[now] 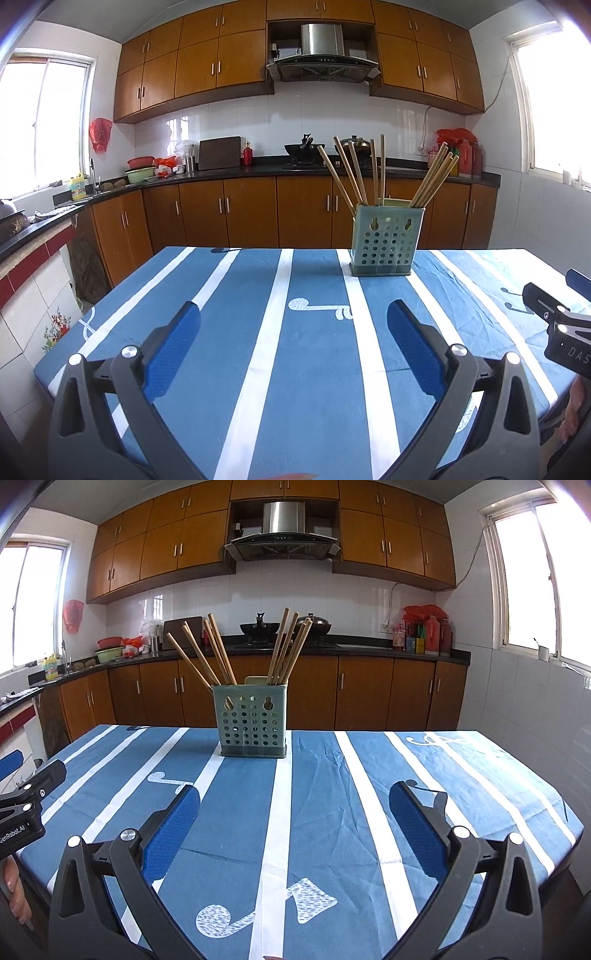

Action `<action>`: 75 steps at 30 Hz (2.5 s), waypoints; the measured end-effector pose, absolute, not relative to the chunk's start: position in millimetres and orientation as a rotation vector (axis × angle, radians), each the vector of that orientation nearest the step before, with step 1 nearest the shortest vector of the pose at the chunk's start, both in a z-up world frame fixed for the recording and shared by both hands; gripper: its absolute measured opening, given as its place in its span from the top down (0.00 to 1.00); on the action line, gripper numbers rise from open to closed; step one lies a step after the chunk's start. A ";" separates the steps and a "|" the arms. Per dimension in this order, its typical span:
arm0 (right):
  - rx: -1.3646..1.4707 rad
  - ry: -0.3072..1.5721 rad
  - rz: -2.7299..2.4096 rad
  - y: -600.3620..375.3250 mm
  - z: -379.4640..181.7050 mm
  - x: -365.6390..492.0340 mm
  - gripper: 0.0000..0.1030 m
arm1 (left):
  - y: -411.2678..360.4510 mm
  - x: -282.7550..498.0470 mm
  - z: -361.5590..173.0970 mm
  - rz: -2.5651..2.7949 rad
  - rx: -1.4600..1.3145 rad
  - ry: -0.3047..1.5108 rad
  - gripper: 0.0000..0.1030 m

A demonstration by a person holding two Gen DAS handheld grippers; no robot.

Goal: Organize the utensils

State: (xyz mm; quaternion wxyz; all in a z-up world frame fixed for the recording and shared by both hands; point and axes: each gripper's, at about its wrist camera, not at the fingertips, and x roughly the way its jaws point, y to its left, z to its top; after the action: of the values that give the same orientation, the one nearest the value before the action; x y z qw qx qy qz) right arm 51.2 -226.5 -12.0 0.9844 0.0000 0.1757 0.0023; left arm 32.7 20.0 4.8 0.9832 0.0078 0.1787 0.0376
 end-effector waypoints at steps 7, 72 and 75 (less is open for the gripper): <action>0.002 0.363 0.010 -224.8 -14.9 49.0 0.02 | 20.2 30.8 -1.8 0.061 0.010 0.369 0.04; 0.024 0.381 0.013 -223.1 -20.5 50.2 0.02 | 15.9 33.5 -9.0 0.035 -0.001 0.394 0.04; 0.025 0.381 0.012 -222.2 -20.7 50.3 0.02 | 15.5 33.3 -9.2 0.035 -0.001 0.394 0.04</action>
State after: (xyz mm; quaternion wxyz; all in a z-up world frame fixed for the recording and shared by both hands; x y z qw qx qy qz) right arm 50.4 -222.2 -20.7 0.9818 0.0124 0.1895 0.0058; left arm 33.3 15.5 -9.2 0.9805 -0.0007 0.1957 0.0175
